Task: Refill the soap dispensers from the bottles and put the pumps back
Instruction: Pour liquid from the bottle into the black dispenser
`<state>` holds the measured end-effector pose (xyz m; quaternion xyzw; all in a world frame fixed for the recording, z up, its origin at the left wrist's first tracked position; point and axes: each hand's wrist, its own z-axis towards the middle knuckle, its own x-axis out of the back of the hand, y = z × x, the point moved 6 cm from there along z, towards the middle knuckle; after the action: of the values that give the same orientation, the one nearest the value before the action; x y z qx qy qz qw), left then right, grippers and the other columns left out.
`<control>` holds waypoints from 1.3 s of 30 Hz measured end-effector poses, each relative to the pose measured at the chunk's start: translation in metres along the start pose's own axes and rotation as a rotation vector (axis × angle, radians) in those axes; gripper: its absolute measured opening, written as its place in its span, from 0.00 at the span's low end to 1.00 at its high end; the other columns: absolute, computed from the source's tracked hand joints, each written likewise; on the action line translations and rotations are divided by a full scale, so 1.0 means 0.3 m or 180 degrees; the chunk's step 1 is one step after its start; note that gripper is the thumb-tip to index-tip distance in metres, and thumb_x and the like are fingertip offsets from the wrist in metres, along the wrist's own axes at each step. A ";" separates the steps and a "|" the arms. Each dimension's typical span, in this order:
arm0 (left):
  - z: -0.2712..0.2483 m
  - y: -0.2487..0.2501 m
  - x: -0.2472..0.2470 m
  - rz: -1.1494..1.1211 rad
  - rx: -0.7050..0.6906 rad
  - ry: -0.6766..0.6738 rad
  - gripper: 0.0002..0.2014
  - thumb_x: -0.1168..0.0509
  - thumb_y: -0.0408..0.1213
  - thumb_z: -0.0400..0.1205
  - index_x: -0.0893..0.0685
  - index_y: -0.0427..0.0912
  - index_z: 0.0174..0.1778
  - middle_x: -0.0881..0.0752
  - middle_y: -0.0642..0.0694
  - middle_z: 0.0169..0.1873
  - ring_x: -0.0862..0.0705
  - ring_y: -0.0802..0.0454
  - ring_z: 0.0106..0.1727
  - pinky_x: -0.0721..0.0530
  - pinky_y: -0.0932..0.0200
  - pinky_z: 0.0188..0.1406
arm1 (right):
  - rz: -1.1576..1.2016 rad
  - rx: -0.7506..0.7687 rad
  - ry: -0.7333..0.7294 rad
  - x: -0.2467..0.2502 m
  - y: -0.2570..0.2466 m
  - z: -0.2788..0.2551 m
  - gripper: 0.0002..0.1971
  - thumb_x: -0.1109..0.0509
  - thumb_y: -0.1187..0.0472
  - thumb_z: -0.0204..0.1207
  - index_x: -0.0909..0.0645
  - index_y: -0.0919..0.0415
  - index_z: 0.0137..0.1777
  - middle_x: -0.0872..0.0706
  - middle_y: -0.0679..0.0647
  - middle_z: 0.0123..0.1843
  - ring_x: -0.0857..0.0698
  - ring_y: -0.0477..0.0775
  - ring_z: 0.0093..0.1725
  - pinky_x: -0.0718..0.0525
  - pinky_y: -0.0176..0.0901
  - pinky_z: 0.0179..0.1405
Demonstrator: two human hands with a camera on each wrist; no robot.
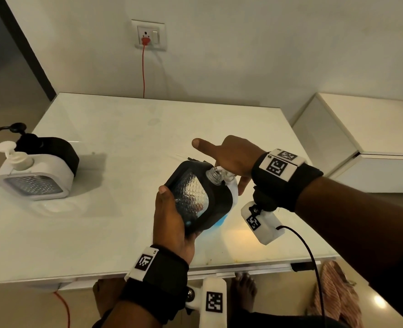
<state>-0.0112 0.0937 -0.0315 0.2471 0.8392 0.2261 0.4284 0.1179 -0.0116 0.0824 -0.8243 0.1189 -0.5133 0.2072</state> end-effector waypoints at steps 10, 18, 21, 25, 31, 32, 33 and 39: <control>0.010 0.001 0.004 0.0003 0.0002 0.0006 0.25 0.46 0.65 0.90 0.18 0.60 0.76 0.13 0.43 0.71 0.12 0.36 0.68 0.11 0.34 0.64 | 0.0386 -0.0163 -0.0366 -0.010 -0.017 -0.025 0.52 0.51 0.11 0.60 0.19 0.67 0.36 0.11 0.62 0.39 0.09 0.68 0.46 0.08 0.67 0.39; 0.003 0.011 -0.008 -0.0006 -0.0042 -0.0028 0.23 0.47 0.64 0.91 0.16 0.60 0.73 0.11 0.44 0.67 0.10 0.39 0.65 0.07 0.46 0.44 | 0.0102 -0.0016 0.0032 0.003 0.011 0.005 0.46 0.45 0.16 0.69 0.23 0.66 0.28 0.14 0.61 0.29 0.09 0.64 0.35 0.07 0.58 0.38; 0.005 0.013 -0.006 0.0011 -0.0056 -0.0038 0.23 0.47 0.64 0.91 0.16 0.61 0.73 0.10 0.45 0.67 0.10 0.39 0.64 0.06 0.47 0.43 | 0.0267 -0.0049 -0.0071 -0.002 0.000 -0.006 0.50 0.49 0.12 0.63 0.22 0.66 0.33 0.12 0.65 0.35 0.08 0.67 0.40 0.07 0.62 0.37; 0.003 0.016 -0.004 0.0047 -0.0025 -0.0042 0.24 0.47 0.64 0.90 0.17 0.61 0.75 0.12 0.44 0.69 0.11 0.37 0.67 0.06 0.43 0.49 | 0.0452 -0.0200 -0.0344 -0.002 -0.008 -0.021 0.57 0.52 0.10 0.59 0.16 0.70 0.42 0.09 0.65 0.46 0.09 0.67 0.47 0.08 0.64 0.38; -0.003 0.009 -0.009 0.0044 0.0027 0.0009 0.24 0.47 0.65 0.90 0.19 0.60 0.76 0.13 0.44 0.69 0.12 0.38 0.66 0.09 0.46 0.49 | 0.0064 -0.0039 -0.0031 -0.002 -0.010 -0.007 0.51 0.48 0.15 0.69 0.18 0.71 0.38 0.09 0.63 0.41 0.08 0.66 0.42 0.07 0.63 0.38; -0.001 0.007 -0.008 0.0048 0.0022 0.0011 0.23 0.47 0.65 0.90 0.19 0.61 0.75 0.13 0.44 0.69 0.12 0.38 0.66 0.09 0.46 0.48 | 0.0009 -0.0013 0.0046 0.002 -0.008 -0.006 0.49 0.48 0.17 0.71 0.19 0.69 0.36 0.09 0.62 0.39 0.08 0.65 0.40 0.07 0.63 0.37; -0.003 0.009 -0.008 0.0049 0.0026 0.0014 0.23 0.47 0.64 0.90 0.18 0.61 0.75 0.13 0.44 0.69 0.12 0.38 0.66 0.09 0.46 0.48 | 0.0027 -0.0022 0.0078 0.004 -0.002 -0.005 0.49 0.47 0.17 0.71 0.18 0.71 0.37 0.09 0.63 0.38 0.08 0.65 0.39 0.07 0.63 0.35; 0.008 0.009 -0.003 0.0003 0.0026 0.0001 0.23 0.46 0.64 0.90 0.18 0.60 0.75 0.13 0.42 0.70 0.12 0.36 0.67 0.09 0.40 0.57 | 0.0191 -0.0120 -0.0094 0.002 -0.009 -0.010 0.58 0.50 0.12 0.63 0.14 0.74 0.46 0.08 0.64 0.44 0.08 0.67 0.41 0.07 0.62 0.33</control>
<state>-0.0082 0.0956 -0.0308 0.2493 0.8401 0.2228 0.4272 0.1155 -0.0101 0.0853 -0.8316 0.1502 -0.4923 0.2086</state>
